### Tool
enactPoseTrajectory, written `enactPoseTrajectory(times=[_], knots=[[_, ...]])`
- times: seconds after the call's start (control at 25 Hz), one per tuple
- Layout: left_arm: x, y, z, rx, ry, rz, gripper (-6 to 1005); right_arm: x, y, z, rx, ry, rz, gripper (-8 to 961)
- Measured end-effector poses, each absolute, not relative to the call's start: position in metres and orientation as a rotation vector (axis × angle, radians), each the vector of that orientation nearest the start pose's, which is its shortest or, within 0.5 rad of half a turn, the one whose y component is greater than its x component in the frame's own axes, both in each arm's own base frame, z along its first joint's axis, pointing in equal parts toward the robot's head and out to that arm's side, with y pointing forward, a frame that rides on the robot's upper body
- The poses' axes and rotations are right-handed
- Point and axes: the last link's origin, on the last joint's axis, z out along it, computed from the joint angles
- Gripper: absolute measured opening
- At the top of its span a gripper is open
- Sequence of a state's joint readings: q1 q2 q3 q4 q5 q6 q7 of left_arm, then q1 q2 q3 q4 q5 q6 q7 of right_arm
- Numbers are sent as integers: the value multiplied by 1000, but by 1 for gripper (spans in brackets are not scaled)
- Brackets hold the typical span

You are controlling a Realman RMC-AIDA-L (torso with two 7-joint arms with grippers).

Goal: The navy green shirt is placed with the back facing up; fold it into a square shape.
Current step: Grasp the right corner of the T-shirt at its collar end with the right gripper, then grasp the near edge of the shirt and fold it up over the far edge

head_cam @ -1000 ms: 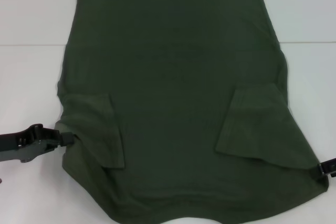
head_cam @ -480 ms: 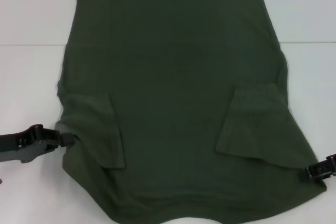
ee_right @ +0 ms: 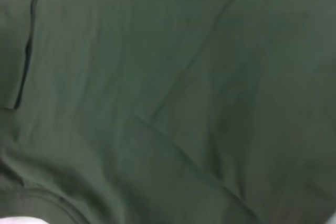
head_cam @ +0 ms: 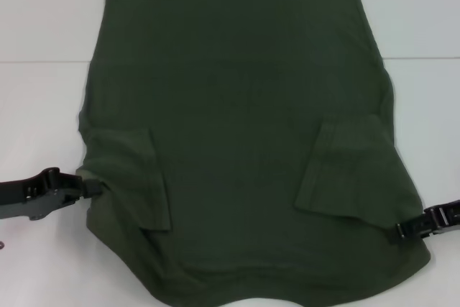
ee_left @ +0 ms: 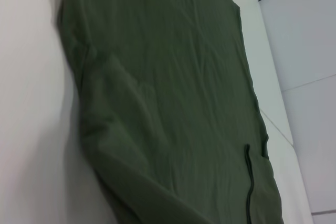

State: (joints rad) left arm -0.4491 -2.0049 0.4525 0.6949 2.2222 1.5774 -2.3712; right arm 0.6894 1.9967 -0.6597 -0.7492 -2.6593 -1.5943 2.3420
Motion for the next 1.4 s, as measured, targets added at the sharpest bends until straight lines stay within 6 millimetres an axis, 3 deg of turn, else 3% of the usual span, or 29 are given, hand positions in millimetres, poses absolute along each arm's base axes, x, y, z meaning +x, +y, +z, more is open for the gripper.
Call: enactPoseTrajectory(times=[0.4, 1.04, 1.4], knots=[[-331, 309, 51, 2283, 2290, 827, 0, 290, 350, 28, -2425, 1700, -171, 710], [-327, 307, 54, 2313, 2222, 827, 0, 291, 348, 32, -2442, 1701, -178, 53], [-336, 284, 59, 2316, 2184, 597, 0, 296, 334, 51, -2502, 1727, -206, 39]])
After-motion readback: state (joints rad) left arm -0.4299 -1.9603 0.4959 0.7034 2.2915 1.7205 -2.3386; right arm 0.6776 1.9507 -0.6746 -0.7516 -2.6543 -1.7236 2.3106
